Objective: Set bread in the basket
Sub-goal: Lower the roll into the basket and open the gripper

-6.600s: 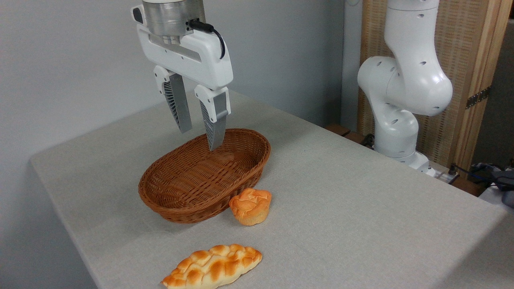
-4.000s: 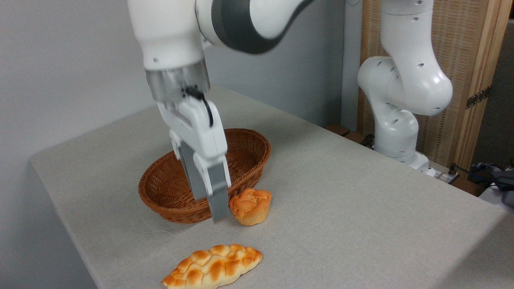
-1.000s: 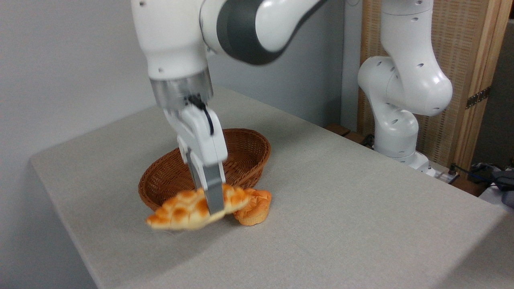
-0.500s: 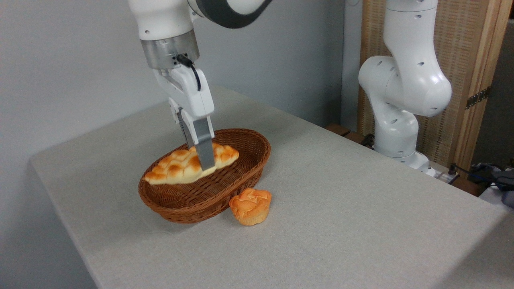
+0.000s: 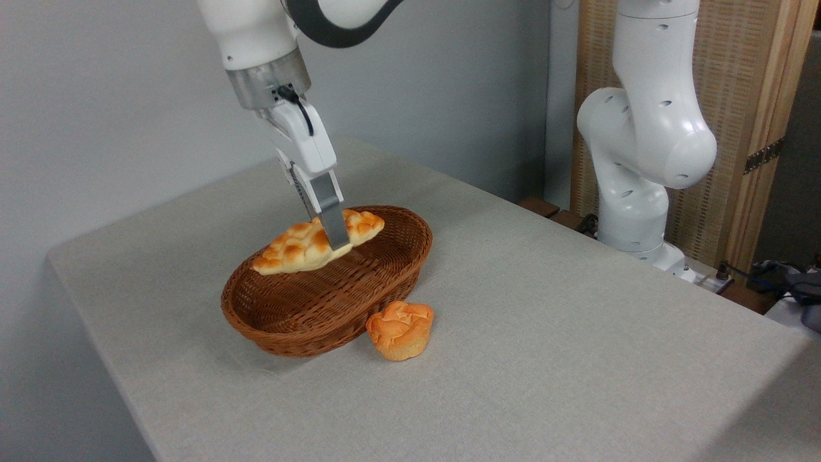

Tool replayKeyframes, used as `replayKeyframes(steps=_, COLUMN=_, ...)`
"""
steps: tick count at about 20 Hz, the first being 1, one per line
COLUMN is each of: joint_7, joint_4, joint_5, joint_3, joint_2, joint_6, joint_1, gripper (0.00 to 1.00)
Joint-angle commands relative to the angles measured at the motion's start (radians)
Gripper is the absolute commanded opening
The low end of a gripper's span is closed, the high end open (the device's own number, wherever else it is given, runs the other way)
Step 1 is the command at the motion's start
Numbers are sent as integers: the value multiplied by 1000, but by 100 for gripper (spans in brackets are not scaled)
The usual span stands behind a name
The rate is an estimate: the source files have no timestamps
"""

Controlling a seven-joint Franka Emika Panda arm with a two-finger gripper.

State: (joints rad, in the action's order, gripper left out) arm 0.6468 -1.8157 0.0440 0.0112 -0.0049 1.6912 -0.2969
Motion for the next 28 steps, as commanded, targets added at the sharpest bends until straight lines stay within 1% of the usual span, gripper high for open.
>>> replayKeyframes(steps=1, joint_7=-6, joint_4=-10, joint_5=5, joint_3=-7, joint_2=13, joint_6=-16, joint_1=-19, gripper=57)
replayKeyframes(steps=2, joint_7=-9, joint_4=-10, joint_5=5, joint_3=-7, joint_2=19, joint_6=-15, joint_1=-19, gripper=65)
replayKeyframes(steps=3, joint_7=-9, joint_4=-8, joint_5=5, joint_3=-7, joint_2=19, joint_6=-10, joint_1=-19, gripper=69)
replayKeyframes(steps=6, joint_7=-7, joint_4=-7, joint_5=8, joint_3=-8, joint_2=19, joint_6=-8, joint_1=-18, gripper=79)
replayKeyframes(steps=7, joint_7=-7, joint_4=-7, joint_5=8, joint_3=-8, joint_2=19, joint_6=-7, joint_1=-18, gripper=84)
replayKeyframes(steps=9, joint_7=-6, joint_4=-7, joint_5=8, joint_3=-8, joint_2=19, joint_6=-8, joint_1=-18, gripper=88)
replayKeyframes(steps=10, joint_7=-3, joint_4=-7, joint_5=8, joint_3=-8, joint_2=19, joint_6=-8, joint_1=-18, gripper=95)
replayKeyframes(steps=11, joint_7=0, joint_4=-7, joint_5=10, joint_3=-8, joint_2=17, joint_6=-8, joint_1=-18, gripper=100)
replayKeyframes(steps=13, joint_7=2, joint_4=-5, joint_5=16, joint_3=-8, joint_2=17, joint_6=-8, joint_1=-18, gripper=100)
replayKeyframes(steps=28, joint_7=-10, joint_4=4, joint_5=17, joint_3=-5, joint_2=6, joint_6=-18, joint_1=-14, gripper=100)
